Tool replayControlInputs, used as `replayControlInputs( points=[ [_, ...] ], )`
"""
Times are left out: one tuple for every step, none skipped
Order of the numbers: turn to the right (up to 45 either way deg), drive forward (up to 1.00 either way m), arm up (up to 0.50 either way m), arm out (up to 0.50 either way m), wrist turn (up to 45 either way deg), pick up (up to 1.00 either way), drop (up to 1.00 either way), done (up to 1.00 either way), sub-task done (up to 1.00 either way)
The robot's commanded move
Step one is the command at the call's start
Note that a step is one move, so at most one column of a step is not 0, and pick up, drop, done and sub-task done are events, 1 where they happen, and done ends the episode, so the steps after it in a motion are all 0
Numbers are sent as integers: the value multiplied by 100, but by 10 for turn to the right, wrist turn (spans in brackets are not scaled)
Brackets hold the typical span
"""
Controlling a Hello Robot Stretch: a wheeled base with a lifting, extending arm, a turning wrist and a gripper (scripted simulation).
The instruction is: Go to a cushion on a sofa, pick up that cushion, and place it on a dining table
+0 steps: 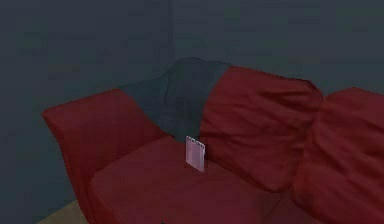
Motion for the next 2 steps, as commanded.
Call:
replayControlInputs(
  points=[
    [0,0,0,0,-450,0,0,0,0],
    [0,0,0,0,-450,0,0,0,0]
  ],
)
